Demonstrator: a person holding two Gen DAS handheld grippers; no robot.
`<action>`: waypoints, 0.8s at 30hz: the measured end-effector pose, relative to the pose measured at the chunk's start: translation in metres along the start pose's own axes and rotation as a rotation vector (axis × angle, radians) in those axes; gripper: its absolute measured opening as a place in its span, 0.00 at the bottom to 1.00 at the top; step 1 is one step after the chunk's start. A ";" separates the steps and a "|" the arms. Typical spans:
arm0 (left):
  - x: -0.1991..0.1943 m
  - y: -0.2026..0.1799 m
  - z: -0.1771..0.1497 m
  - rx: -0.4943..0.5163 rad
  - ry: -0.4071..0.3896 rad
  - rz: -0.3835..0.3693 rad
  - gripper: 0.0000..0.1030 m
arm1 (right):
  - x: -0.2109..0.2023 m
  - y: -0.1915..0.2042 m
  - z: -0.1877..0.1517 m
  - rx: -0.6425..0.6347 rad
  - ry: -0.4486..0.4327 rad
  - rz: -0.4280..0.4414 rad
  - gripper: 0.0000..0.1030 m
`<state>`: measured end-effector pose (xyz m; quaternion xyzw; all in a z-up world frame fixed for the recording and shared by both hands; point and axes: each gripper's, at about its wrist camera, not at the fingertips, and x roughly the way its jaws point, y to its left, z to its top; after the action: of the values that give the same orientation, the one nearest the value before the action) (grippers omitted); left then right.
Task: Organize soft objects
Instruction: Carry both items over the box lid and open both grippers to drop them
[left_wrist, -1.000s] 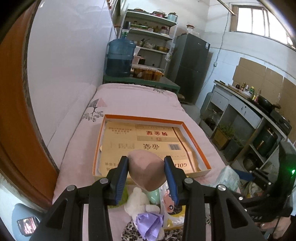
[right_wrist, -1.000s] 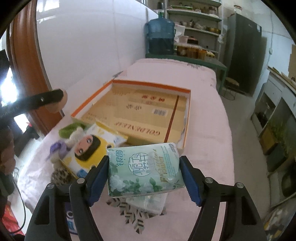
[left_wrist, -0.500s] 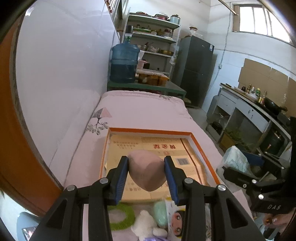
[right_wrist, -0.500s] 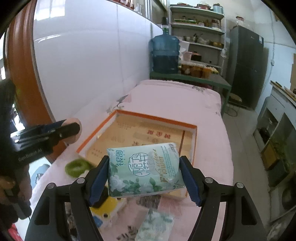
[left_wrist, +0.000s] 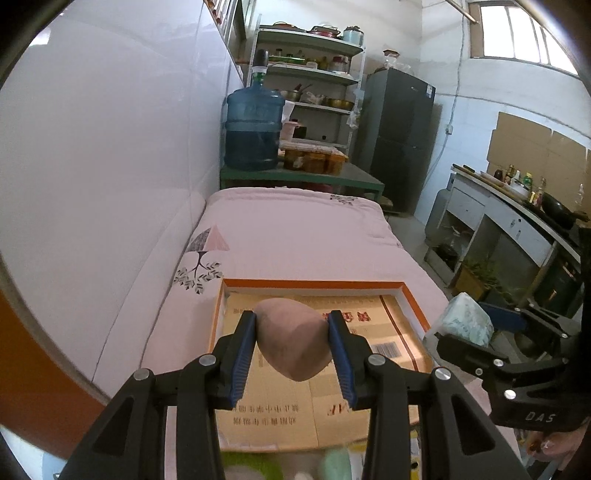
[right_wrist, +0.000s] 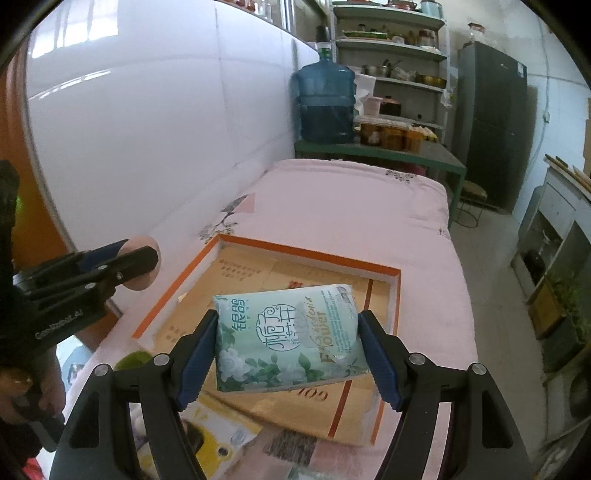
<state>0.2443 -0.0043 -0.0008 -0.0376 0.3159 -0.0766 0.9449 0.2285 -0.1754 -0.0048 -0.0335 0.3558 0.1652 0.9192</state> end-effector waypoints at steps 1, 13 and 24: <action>0.004 0.001 0.002 0.000 0.003 0.003 0.39 | 0.006 -0.002 0.003 0.003 0.003 -0.004 0.74; 0.068 0.015 0.009 -0.021 0.104 0.012 0.39 | 0.077 -0.023 0.017 0.023 0.095 -0.024 0.74; 0.121 0.026 -0.009 -0.033 0.217 0.009 0.39 | 0.142 -0.035 0.005 0.048 0.220 -0.018 0.74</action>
<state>0.3374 0.0004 -0.0824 -0.0432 0.4176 -0.0705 0.9049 0.3411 -0.1674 -0.0978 -0.0327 0.4580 0.1438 0.8766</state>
